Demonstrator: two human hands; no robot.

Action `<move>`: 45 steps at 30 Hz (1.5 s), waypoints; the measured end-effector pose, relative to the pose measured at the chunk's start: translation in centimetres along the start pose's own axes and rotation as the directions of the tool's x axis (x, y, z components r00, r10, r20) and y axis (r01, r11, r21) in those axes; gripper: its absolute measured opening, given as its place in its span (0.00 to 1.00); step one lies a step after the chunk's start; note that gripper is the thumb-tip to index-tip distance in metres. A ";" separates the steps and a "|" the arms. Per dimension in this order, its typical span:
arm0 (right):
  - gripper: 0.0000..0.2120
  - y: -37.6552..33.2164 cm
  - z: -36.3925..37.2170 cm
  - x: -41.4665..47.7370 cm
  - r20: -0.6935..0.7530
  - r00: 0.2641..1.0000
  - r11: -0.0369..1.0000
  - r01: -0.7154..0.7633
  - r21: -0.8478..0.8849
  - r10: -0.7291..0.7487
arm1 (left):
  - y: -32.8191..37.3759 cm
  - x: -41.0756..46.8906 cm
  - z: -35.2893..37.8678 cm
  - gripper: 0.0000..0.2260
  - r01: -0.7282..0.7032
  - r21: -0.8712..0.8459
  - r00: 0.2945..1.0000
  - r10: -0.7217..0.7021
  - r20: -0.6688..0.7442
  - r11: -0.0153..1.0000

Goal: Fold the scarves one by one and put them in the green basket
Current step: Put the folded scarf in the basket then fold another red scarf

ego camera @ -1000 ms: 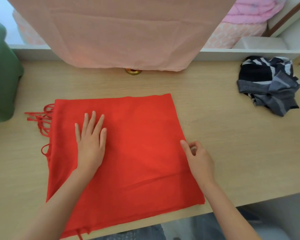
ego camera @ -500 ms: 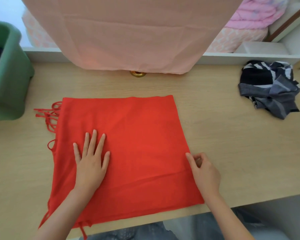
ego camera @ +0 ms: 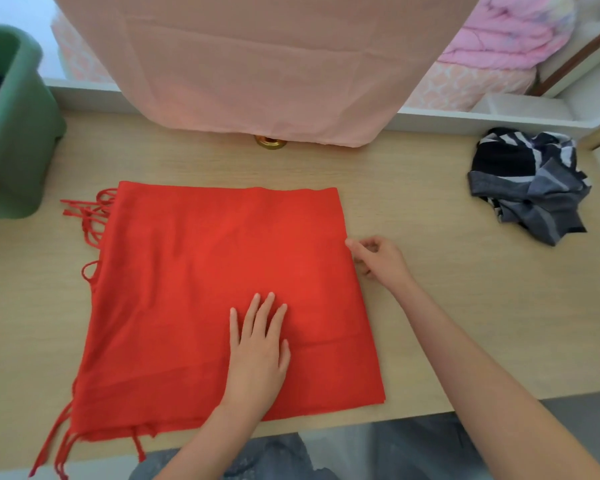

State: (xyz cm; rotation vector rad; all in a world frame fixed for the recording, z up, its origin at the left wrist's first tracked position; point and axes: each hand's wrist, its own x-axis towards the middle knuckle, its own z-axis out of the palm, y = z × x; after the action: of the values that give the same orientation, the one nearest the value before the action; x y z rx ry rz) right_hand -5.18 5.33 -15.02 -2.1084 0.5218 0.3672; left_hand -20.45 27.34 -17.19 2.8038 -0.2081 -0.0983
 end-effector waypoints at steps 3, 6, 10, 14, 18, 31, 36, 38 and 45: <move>0.12 -2.4 0.9 2.6 0.006 0.999 0.999 0.034 -0.042 -0.034 | 3.8 1.4 -0.9 0.20 0.038 -0.133 0.998 -0.045 -0.048 0.990; 0.07 -5.0 1.4 4.4 0.068 0.998 0.998 -0.019 0.067 0.015 | 7.3 2.2 0.5 0.25 0.002 -0.055 0.999 0.000 0.034 0.998; 0.09 -6.3 1.7 6.1 0.198 0.974 0.950 -0.164 0.267 0.113 | 6.5 1.5 3.2 0.28 0.043 0.070 0.992 -0.051 0.117 0.997; 0.16 -5.1 1.5 7.4 -0.059 0.997 0.973 -0.030 0.227 0.045 | 5.6 0.6 3.9 0.31 -0.015 0.093 0.996 0.007 0.093 0.996; 0.12 -4.8 1.0 7.3 -0.035 0.999 0.979 0.031 0.200 -0.025 | 7.0 1.0 3.3 0.31 0.088 0.036 0.995 -0.089 0.033 0.995; 0.03 -7.8 0.3 5.2 0.009 0.991 0.943 0.127 0.307 -0.136 | 13.4 3.4 1.8 0.26 0.459 -0.371 0.878 -0.476 0.050 0.807; 0.03 -9.9 1.3 3.6 0.009 0.988 0.936 0.146 0.319 -0.157 | 10.8 1.9 -1.4 0.08 0.517 -0.680 0.807 -0.560 0.187 0.519; 0.04 -11.3 2.2 2.8 0.009 0.985 0.932 0.160 0.325 -0.172 | 8.4 0.8 -3.0 0.07 0.456 -0.765 0.822 -0.545 0.166 0.455; 0.03 -18.5 9.8 -0.6 0.070 0.948 0.899 0.268 0.346 -0.310 | -1.8 -2.5 -9.9 0.14 0.345 -0.869 0.808 -0.584 0.082 0.355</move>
State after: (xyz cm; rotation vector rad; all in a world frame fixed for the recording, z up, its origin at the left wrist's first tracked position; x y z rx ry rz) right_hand 2.79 22.90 -6.99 -1.7851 0.1743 0.2169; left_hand -21.79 32.56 -8.33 1.7177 0.5943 0.0205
